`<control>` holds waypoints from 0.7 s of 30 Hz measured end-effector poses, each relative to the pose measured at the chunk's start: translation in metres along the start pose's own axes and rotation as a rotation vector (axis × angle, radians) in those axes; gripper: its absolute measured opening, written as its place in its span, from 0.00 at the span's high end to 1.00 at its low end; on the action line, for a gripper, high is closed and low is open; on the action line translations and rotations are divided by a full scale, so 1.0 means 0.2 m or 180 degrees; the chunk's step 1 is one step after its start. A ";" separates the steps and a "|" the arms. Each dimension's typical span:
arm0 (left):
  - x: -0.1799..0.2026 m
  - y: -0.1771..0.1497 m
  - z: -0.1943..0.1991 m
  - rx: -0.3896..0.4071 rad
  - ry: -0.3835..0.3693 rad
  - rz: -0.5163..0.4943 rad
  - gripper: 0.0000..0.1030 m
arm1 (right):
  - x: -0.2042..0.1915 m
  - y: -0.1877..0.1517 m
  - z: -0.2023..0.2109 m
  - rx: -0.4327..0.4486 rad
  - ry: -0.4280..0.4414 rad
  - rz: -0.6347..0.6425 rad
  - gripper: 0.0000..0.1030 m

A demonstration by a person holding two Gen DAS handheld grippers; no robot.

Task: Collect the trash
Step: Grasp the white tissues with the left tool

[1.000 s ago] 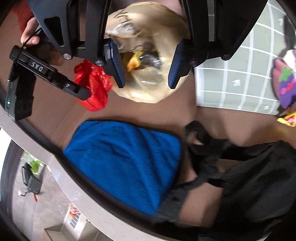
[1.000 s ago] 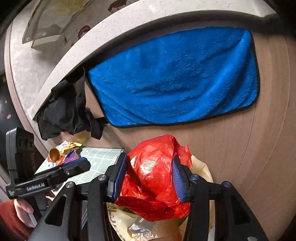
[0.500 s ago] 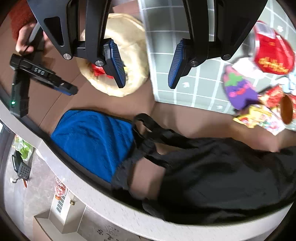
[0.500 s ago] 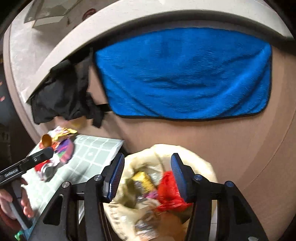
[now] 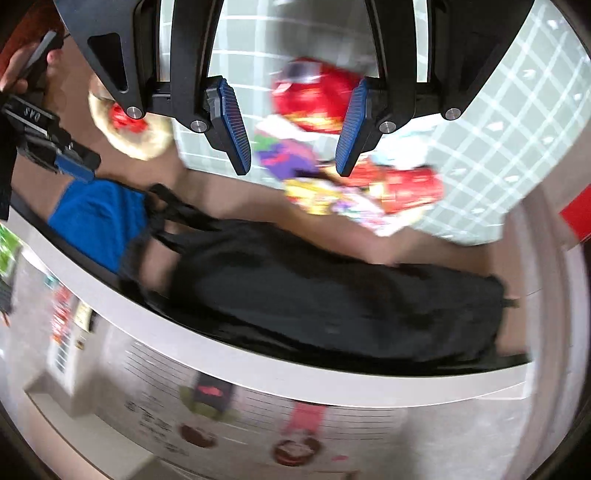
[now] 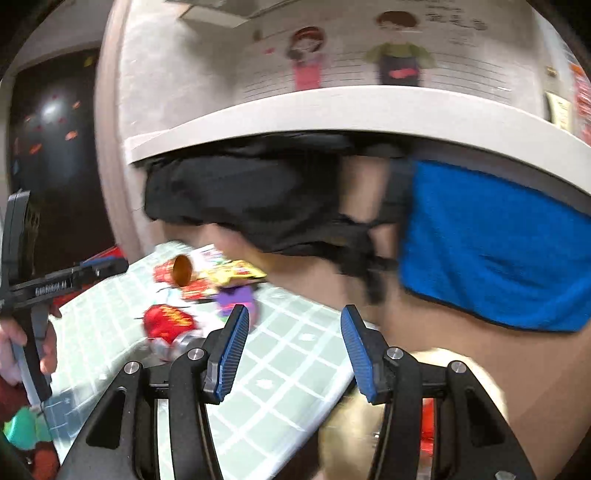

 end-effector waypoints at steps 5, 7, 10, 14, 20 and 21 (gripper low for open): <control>-0.29 -0.04 0.11 0.0065 0.0130 0.0344 0.53 | -0.28 0.00 -0.09 -0.0138 0.0320 0.0171 0.54; -0.38 -0.08 0.09 0.0017 0.0081 0.0493 0.53 | -0.37 -0.02 -0.12 -0.0172 0.0380 0.0283 0.55; -0.49 -0.16 -0.01 -0.0143 0.0063 0.0553 0.53 | -0.44 -0.06 -0.17 -0.0228 0.0427 0.0379 0.56; -0.54 -0.25 -0.19 -0.0444 0.0203 0.0272 0.53 | -0.46 -0.13 -0.25 -0.0349 0.0448 0.0418 0.59; -0.68 -0.22 -0.39 -0.0561 0.0276 0.0494 0.53 | -0.41 -0.19 -0.35 -0.0449 0.0400 0.0381 0.60; -0.71 -0.20 -0.42 -0.0533 0.0290 0.0579 0.53 | -0.40 -0.19 -0.36 -0.0457 0.0409 0.0359 0.60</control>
Point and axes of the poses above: each gripper's, at about its wrist camera, not at the fingertips, and z roughly against the way its jaws point, x to its right, y to its top, the point moved 5 cm from there along -z, roughly the way its jaws point, and after that the axes turned 15 degrees about -y, right-handed, at the moved point
